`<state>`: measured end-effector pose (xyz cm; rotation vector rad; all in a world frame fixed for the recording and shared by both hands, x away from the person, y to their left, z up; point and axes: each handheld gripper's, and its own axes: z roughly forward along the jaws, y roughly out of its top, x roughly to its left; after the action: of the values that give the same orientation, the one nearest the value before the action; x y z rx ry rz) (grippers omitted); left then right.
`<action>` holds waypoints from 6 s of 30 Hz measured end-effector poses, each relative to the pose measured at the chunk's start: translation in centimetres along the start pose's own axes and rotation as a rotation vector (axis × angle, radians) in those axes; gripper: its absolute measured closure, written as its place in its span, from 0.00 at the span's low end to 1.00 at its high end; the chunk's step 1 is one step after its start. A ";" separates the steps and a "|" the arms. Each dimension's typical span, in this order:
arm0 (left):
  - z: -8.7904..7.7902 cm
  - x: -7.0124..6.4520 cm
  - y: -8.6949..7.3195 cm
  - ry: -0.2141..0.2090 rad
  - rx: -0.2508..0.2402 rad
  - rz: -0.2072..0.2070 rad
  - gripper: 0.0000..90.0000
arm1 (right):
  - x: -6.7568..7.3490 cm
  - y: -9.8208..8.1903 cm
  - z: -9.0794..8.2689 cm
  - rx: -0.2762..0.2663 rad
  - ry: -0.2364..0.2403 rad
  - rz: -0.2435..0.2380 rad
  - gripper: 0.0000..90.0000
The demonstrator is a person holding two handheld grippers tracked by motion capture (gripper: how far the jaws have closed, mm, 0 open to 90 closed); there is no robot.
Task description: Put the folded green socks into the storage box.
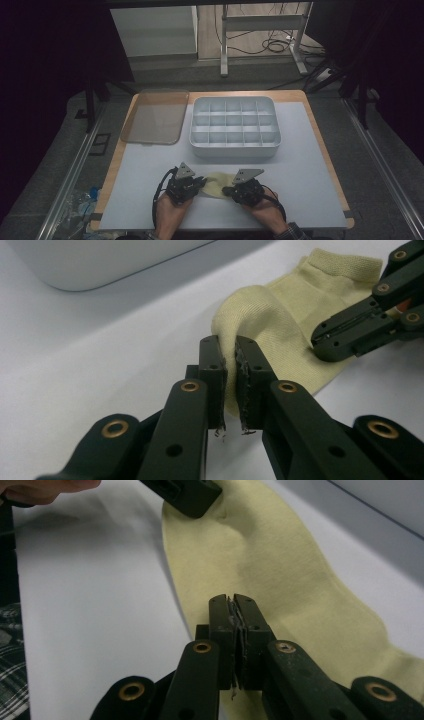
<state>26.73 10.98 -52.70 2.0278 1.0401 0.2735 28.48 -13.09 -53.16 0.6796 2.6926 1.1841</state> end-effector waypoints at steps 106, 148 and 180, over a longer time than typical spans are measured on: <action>5.5 -8.3 8.3 -0.178 0.041 0.131 0.65 | -8.0 -3.4 -7.6 -0.040 -0.319 0.199 0.57; 9.2 -6.4 4.6 0.012 0.065 0.118 0.05 | -8.3 -4.1 -8.0 -0.034 -0.322 0.215 0.55; 4.1 -3.1 2.7 0.036 0.045 0.083 0.10 | -5.1 -2.6 -8.8 -0.093 -0.131 0.193 0.96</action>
<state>28.46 5.46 -52.83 2.1163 0.9938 0.3337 29.62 -22.75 -49.35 0.9848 2.4931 1.2502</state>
